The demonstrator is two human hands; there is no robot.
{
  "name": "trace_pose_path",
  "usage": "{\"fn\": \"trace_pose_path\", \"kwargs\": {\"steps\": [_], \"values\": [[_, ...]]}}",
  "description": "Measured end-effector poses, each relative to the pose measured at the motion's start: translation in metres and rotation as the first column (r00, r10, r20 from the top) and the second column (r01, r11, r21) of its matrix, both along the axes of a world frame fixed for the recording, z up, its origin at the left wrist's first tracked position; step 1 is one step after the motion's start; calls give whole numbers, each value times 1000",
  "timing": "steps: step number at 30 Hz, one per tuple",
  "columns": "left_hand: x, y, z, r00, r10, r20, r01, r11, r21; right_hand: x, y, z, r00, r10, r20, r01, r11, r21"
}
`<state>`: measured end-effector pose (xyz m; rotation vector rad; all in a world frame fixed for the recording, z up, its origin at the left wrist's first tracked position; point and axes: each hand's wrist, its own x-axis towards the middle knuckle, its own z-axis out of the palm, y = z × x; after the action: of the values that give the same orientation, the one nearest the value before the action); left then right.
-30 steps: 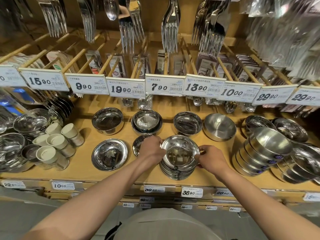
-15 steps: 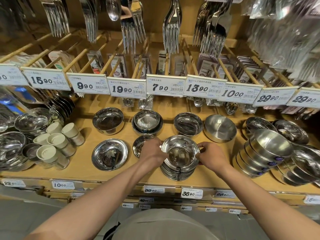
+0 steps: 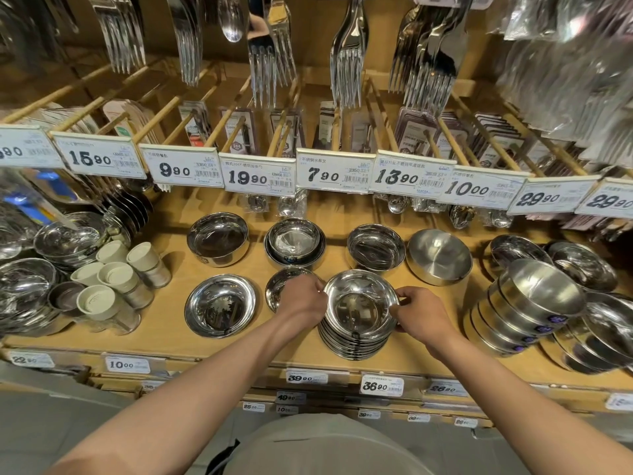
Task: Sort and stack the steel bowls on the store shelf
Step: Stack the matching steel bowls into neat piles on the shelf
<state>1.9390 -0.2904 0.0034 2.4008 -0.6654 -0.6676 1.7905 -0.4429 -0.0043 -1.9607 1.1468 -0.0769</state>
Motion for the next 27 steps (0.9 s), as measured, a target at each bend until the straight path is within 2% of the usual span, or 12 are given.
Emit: {"fn": "trace_pose_path", "kwargs": {"steps": [7,17,19,22,27], "values": [[1,-2,-1,1000,8,-9,-8,1000,-12,-2,2,-1,1000,-11,10,11,1000,4],[13,1,-3,993,-43,-108,43,999,2,-4,1,-3,998,-55,34,50,990,134],[14,2,-7,974,-41,-221,31,998,-50,-7,-1,-7,995,-84,52,72,978,194],[11,5,-10,894,-31,-447,-43,987,-153,-11,0,-12,985,-120,128,77,951,298],[7,11,-12,795,-22,-606,-129,970,-205,-14,7,-11,953,-220,209,104,883,457]]}}
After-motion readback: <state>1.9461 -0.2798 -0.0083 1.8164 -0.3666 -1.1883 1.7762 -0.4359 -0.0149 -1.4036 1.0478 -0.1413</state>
